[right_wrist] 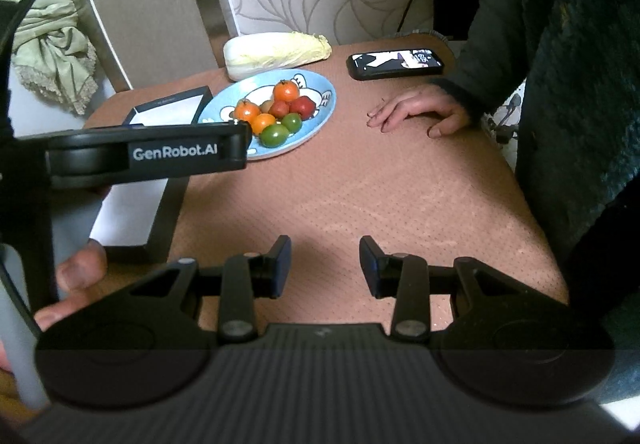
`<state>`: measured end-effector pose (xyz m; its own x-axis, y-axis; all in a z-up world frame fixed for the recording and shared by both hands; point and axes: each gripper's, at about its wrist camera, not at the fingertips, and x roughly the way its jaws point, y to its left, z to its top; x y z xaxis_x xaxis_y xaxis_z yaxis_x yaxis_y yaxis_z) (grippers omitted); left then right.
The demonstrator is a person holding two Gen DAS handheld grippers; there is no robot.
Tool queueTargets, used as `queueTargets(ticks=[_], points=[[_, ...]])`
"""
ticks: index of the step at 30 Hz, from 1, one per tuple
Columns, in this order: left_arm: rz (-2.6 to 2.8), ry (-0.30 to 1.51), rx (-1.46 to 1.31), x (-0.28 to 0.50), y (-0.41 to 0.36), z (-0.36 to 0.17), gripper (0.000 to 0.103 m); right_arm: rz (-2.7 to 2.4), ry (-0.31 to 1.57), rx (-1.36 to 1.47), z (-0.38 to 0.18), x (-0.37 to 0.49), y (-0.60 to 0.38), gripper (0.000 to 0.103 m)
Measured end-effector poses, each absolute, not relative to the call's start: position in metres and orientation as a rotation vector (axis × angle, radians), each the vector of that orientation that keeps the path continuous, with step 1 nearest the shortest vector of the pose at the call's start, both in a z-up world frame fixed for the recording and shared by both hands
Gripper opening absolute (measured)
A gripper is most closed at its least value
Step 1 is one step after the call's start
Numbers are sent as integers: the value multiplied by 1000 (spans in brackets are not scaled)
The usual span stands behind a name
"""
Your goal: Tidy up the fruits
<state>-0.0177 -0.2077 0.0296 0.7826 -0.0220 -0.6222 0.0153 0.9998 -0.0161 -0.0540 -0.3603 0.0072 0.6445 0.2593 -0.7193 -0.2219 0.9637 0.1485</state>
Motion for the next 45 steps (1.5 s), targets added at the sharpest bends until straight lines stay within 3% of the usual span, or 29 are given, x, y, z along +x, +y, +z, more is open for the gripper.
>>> queueTargets(ticks=[45], points=[[15,755,-13,-37,-212,13,103,315,877,56,-6,-65,-368,40]])
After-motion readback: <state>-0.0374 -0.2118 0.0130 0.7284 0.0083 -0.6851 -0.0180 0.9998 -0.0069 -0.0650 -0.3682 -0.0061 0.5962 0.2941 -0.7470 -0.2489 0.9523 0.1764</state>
